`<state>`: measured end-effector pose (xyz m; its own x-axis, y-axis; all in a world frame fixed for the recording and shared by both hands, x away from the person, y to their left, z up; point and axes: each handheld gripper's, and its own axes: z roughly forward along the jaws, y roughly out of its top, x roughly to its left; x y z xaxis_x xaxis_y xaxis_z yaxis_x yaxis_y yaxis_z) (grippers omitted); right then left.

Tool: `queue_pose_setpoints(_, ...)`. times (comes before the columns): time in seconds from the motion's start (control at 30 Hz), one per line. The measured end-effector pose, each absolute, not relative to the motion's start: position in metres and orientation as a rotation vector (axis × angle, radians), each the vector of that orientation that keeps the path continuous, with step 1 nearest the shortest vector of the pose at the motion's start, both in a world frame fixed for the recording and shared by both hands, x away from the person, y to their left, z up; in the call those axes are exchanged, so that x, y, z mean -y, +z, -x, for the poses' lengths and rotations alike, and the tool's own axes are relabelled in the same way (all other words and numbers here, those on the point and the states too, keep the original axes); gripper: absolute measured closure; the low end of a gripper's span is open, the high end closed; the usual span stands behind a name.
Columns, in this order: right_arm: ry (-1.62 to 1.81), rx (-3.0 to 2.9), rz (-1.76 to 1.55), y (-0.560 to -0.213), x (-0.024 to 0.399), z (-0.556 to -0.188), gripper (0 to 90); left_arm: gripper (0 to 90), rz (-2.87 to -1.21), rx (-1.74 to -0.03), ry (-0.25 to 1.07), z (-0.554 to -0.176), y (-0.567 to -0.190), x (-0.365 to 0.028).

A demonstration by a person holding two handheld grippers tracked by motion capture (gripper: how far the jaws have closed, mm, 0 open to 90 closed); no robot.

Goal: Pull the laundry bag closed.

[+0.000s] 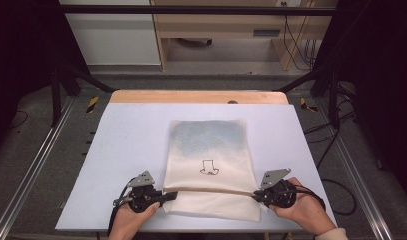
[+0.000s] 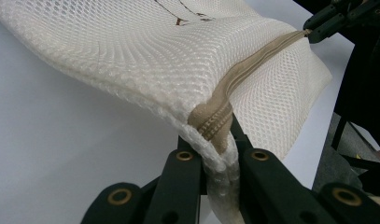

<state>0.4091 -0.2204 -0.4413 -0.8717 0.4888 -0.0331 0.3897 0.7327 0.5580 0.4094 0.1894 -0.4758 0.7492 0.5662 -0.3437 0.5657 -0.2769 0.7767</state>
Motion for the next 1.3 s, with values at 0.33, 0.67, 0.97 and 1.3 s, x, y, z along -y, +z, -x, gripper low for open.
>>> queue_pose_setpoints(0.33,0.836,-2.755,-0.7,-0.4459,0.221,-0.4095,82.2,87.1,-1.943,-0.862,0.001,-0.4094,-0.4754,-0.1901)
queue_pose_setpoints(0.67,0.832,-2.761,-0.71,-0.4505,0.2229,-0.4097,82.2,87.1,-1.939,-0.863,0.001,-0.4094,-0.4744,-0.1914)
queue_pose_setpoints(0.97,0.835,-2.757,-0.723,-0.4512,0.2263,-0.4094,82.2,87.1,-1.941,-0.863,-0.001,-0.4093,-0.4745,-0.1913)
queue_pose_setpoints(1.3,0.849,-2.74,-0.734,-0.4498,0.2275,-0.4072,82.0,85.2,-1.982,-0.863,0.04,-0.406,-0.4747,-0.1878)
